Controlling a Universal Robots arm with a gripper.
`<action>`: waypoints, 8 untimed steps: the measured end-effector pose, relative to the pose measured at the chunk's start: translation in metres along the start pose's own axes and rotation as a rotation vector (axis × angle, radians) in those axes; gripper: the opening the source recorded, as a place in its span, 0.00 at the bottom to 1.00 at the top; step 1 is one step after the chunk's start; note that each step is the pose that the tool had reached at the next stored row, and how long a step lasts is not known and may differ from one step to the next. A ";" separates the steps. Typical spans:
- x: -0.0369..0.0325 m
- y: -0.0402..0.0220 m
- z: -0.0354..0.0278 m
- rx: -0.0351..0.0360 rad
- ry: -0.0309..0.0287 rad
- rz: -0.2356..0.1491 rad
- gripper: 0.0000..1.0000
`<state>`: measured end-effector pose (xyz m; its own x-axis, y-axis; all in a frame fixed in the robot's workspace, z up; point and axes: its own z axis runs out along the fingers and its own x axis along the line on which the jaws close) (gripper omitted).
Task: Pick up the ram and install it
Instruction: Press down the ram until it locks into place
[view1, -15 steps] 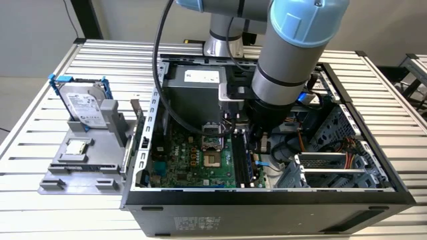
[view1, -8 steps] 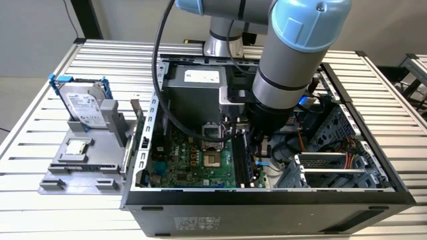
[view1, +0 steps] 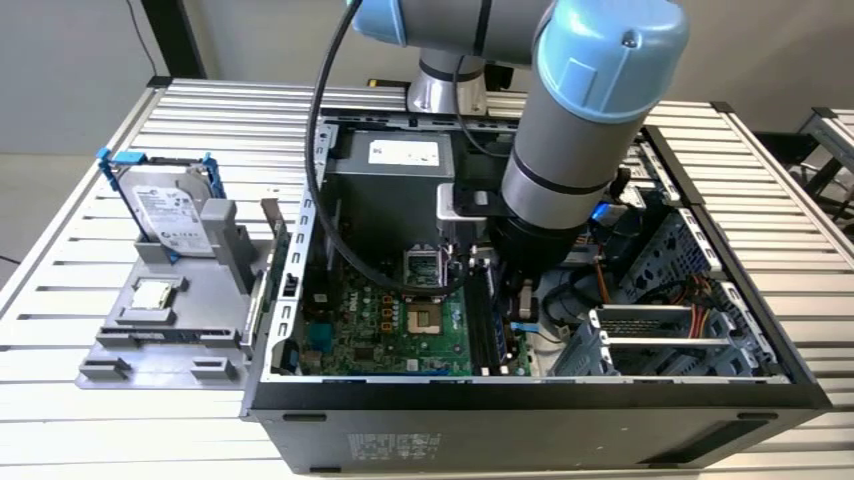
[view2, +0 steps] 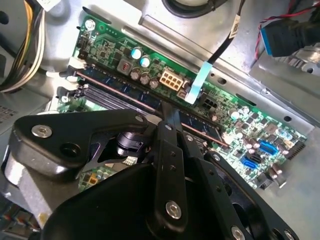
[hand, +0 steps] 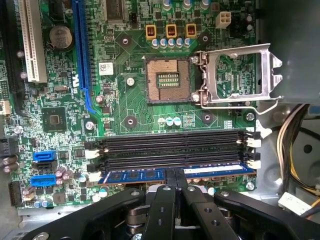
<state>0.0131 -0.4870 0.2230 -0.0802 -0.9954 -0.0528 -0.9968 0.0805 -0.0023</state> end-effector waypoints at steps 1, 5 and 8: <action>0.0001 0.0000 0.0017 -0.0001 0.0003 0.000 0.00; -0.0005 0.0000 0.0057 -0.0005 0.0037 0.000 0.00; -0.0014 0.0000 -0.0044 0.0004 -0.0029 0.000 0.00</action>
<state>0.0132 -0.4858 0.2274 -0.0802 -0.9952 -0.0557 -0.9968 0.0805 -0.0027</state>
